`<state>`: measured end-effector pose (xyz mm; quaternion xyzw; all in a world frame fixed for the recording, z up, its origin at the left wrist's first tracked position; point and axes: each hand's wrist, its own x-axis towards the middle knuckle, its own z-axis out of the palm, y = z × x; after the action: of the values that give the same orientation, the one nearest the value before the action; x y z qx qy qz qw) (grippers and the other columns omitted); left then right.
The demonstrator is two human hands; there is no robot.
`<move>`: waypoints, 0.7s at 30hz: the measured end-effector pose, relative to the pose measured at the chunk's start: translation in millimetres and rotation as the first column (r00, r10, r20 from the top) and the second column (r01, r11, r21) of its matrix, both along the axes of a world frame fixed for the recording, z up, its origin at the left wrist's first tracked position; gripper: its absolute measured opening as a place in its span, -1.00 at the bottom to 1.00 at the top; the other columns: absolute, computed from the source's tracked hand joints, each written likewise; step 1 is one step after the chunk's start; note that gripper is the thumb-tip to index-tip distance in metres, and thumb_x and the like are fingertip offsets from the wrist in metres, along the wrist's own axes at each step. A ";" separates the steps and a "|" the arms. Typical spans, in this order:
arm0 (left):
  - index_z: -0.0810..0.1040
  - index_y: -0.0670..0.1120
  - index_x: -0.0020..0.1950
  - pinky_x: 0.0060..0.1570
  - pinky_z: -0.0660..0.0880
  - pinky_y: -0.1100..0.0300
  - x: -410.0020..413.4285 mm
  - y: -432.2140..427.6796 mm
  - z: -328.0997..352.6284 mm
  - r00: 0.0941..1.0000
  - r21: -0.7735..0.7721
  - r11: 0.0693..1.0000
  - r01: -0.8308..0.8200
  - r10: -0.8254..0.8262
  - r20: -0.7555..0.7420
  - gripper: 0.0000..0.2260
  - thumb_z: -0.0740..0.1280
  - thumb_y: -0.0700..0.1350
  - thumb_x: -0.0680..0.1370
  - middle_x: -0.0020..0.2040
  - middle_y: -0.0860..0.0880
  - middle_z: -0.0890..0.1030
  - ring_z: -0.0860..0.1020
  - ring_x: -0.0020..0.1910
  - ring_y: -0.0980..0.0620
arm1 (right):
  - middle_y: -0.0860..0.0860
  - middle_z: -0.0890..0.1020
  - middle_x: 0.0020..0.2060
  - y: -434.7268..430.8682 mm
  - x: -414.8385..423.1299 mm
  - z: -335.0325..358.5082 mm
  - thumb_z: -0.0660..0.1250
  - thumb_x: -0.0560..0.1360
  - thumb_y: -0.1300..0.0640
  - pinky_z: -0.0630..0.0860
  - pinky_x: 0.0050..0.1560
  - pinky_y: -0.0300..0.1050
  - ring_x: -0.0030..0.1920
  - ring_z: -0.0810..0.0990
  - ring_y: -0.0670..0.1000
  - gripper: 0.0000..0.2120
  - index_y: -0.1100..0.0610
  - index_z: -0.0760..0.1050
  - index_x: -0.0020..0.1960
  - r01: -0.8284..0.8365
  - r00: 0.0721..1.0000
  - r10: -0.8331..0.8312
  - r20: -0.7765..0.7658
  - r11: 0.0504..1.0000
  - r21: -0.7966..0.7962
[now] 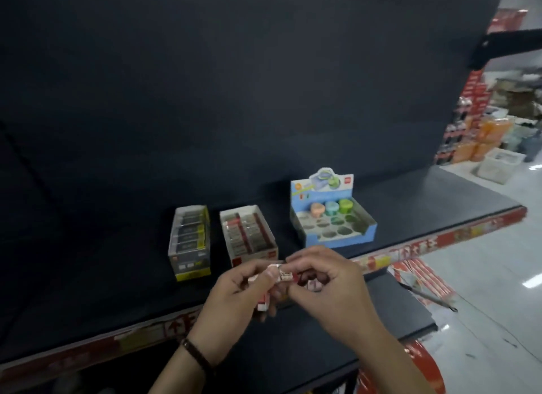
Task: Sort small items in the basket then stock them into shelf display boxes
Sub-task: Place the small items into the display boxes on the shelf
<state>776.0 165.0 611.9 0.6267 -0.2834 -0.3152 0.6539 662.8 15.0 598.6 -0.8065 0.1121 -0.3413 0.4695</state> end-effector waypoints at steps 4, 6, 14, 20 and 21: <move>0.74 0.04 0.12 -0.15 0.58 0.18 11.5 -7.1 7.1 0.985 0.041 0.995 -0.091 0.084 0.149 -0.79 0.30 0.00 0.69 -0.13 -0.01 0.73 0.67 -0.17 0.05 | -0.20 0.69 -0.01 -32.4 25.1 11.2 0.58 0.42 0.29 0.64 -0.01 -0.18 0.01 0.71 -0.09 -0.73 -0.05 0.77 -0.02 -0.131 0.989 0.116 -0.089 0.973 -0.192; 0.72 0.15 0.08 -0.18 0.54 0.24 20.0 -11.3 5.5 0.946 0.071 0.975 -0.211 0.185 0.267 -0.83 0.33 0.06 0.67 -0.19 0.08 0.69 0.63 -0.21 0.15 | -0.20 0.71 -0.05 -50.0 43.2 19.3 0.62 0.43 0.20 0.62 0.03 -0.15 0.02 0.71 -0.10 -0.81 -0.06 0.75 -0.05 -0.185 0.980 0.156 -0.124 0.945 -0.271; 0.49 0.44 0.21 -0.02 0.60 0.21 55.5 -11.0 -24.4 0.543 0.335 0.734 -0.591 0.055 0.838 -0.75 0.28 0.38 0.55 0.03 0.39 0.66 0.61 0.02 0.31 | -0.08 0.73 -0.11 -100.3 144.9 41.9 0.59 0.46 0.13 0.51 0.00 -0.21 -0.09 0.68 -0.07 -0.92 -0.02 0.75 -0.08 -0.198 0.962 0.040 -0.272 0.788 -0.583; 0.59 0.43 0.16 0.07 0.54 0.32 70.1 -10.2 -28.8 0.589 0.346 0.763 -0.546 0.056 0.806 -0.81 0.31 0.34 0.58 0.04 0.49 0.62 0.57 0.06 0.41 | 0.00 0.76 -0.02 -89.1 214.5 43.1 0.43 0.57 0.08 0.67 0.10 -0.04 0.03 0.72 0.05 -0.89 0.02 0.74 0.01 -0.303 0.868 -0.076 -0.491 0.703 -0.644; 0.59 0.41 0.16 0.06 0.55 0.31 70.5 -11.0 -29.0 0.588 0.352 0.764 -0.541 0.045 0.807 -0.80 0.29 0.35 0.58 0.04 0.48 0.63 0.57 0.05 0.40 | 0.04 0.75 0.00 -88.4 219.2 42.8 0.41 0.58 0.08 0.67 0.09 -0.02 0.04 0.72 0.08 -0.88 0.04 0.73 0.02 -0.318 0.841 -0.112 -0.530 0.690 -0.651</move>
<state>846.5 154.0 582.9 0.9017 -0.3097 0.0276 0.3003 882.0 -73.4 641.4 -0.9908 0.0476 -0.0927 0.0866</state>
